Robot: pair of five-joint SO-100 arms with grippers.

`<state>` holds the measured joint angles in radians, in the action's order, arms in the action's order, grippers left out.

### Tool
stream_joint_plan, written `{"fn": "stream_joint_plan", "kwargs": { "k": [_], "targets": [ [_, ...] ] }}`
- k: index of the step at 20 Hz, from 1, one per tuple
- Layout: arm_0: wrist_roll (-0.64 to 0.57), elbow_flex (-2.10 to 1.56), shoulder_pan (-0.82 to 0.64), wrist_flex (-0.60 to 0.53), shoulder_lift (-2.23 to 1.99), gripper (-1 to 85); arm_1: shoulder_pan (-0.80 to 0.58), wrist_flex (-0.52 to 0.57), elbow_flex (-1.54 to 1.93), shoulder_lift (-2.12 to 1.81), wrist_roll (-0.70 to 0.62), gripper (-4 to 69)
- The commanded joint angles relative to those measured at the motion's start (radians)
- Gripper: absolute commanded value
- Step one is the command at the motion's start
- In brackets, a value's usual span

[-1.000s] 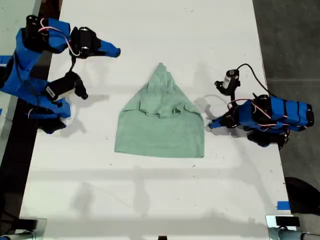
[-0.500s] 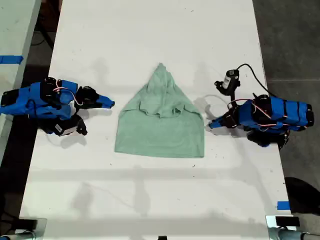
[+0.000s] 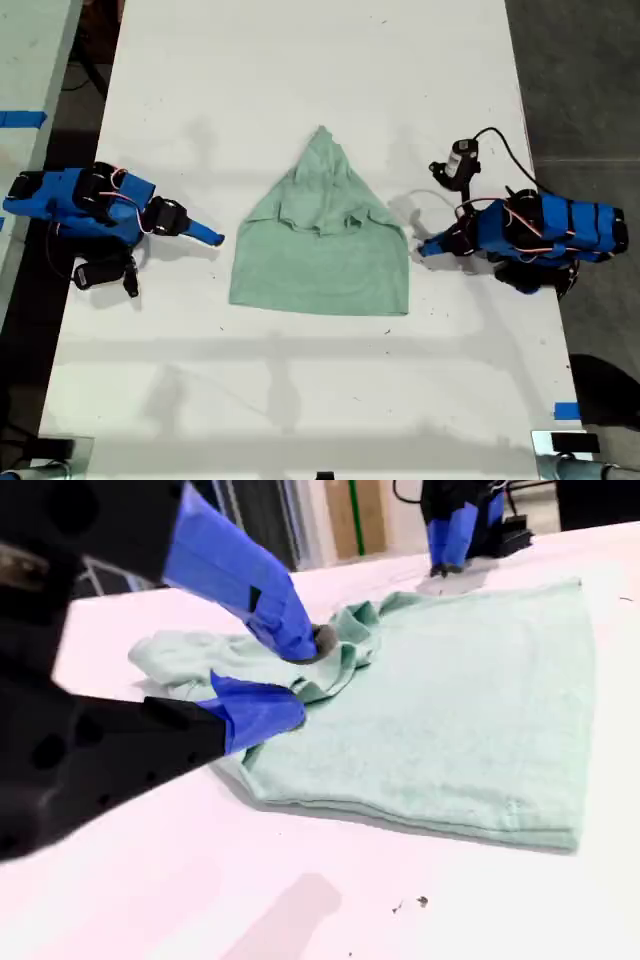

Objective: Fold t shirt

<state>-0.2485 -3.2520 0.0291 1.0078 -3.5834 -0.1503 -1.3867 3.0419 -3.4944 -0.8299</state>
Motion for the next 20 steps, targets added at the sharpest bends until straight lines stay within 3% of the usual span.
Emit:
{"fn": "stream_joint_plan", "kwargs": {
  "k": [1,20],
  "targets": [
    [-0.017,-0.04,0.063,0.002,-0.005,6.5,0.006,0.006,0.044,-0.011,-0.017,7.6],
    [-0.018,-0.04,0.089,0.002,-0.005,6.5,0.006,0.006,0.044,-0.011,-0.017,7.5]
  ]
}}
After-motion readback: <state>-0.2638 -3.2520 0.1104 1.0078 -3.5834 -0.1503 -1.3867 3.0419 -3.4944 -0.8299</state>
